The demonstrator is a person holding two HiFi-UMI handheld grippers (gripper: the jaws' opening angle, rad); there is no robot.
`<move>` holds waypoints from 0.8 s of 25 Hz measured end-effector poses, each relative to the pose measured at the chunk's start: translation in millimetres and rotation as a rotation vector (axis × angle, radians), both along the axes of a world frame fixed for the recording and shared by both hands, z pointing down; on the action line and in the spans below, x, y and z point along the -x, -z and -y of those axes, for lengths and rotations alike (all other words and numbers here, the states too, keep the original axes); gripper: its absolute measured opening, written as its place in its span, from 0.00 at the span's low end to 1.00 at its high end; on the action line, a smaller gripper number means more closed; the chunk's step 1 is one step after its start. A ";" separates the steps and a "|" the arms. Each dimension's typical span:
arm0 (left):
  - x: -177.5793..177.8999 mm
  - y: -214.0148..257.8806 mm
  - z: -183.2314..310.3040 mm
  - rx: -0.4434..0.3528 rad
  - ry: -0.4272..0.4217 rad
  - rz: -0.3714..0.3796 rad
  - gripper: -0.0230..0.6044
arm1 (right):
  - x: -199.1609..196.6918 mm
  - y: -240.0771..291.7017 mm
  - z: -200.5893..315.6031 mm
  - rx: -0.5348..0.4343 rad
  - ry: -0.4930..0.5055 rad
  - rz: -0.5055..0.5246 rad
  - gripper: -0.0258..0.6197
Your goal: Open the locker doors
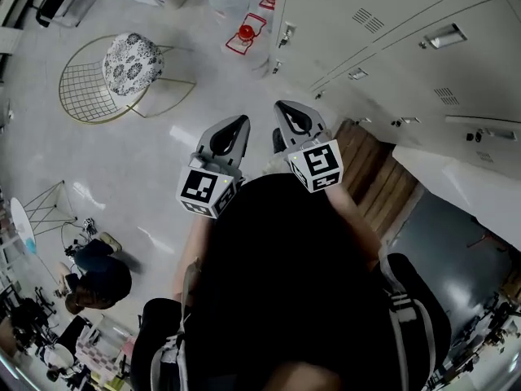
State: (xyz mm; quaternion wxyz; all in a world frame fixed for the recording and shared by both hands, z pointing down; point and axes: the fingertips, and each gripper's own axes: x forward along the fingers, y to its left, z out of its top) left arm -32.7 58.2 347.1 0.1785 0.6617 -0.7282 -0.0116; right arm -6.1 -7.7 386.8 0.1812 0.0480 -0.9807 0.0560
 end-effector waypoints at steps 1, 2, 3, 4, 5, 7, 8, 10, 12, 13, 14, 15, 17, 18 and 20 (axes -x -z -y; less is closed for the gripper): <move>1.3 -1.9 7.1 0.003 0.018 -0.004 0.07 | 1.8 -4.9 9.8 0.000 0.007 -0.008 0.05; 2.4 -3.2 13.9 0.006 0.037 -0.011 0.07 | 3.7 -9.6 19.1 0.003 0.013 -0.017 0.04; 3.2 -4.1 20.3 0.008 0.055 -0.017 0.06 | 5.5 -14.1 27.7 0.008 0.021 -0.024 0.04; 3.6 -5.0 26.3 0.008 0.071 -0.019 0.07 | 7.6 -18.2 35.7 0.015 0.028 -0.031 0.04; 3.9 -6.0 32.1 0.009 0.085 -0.019 0.07 | 9.9 -22.1 43.5 0.022 0.034 -0.036 0.04; 5.8 -7.7 43.1 0.010 0.115 -0.020 0.06 | 15.7 -30.4 59.2 0.030 0.041 -0.043 0.04; 7.6 -7.9 47.8 0.010 0.132 -0.022 0.07 | 19.3 -35.0 66.9 0.032 0.042 -0.046 0.04; 11.4 -7.3 54.6 0.010 0.163 -0.026 0.07 | 26.4 -44.9 81.3 0.034 0.036 -0.055 0.05; 13.3 -7.3 59.1 0.010 0.171 -0.015 0.07 | 32.4 -56.3 94.0 0.027 0.026 -0.067 0.04; 14.3 -7.9 60.8 0.013 0.174 -0.012 0.07 | 35.6 -62.1 99.8 0.024 0.022 -0.073 0.05; 15.7 -9.1 61.8 0.019 0.180 -0.016 0.07 | 38.9 -67.5 105.0 0.023 0.020 -0.078 0.05; 17.3 -10.2 62.4 0.030 0.191 -0.029 0.07 | 42.2 -72.4 109.8 0.023 0.017 -0.081 0.05; 20.9 -12.2 63.4 0.053 0.212 -0.061 0.07 | 49.3 -80.8 118.7 0.019 0.007 -0.084 0.04; 22.8 -13.3 63.9 0.058 0.217 -0.069 0.07 | 53.2 -84.6 123.0 0.013 0.001 -0.086 0.05; 26.9 -15.4 65.1 0.061 0.215 -0.071 0.06 | 61.4 -91.5 130.5 -0.003 -0.014 -0.089 0.05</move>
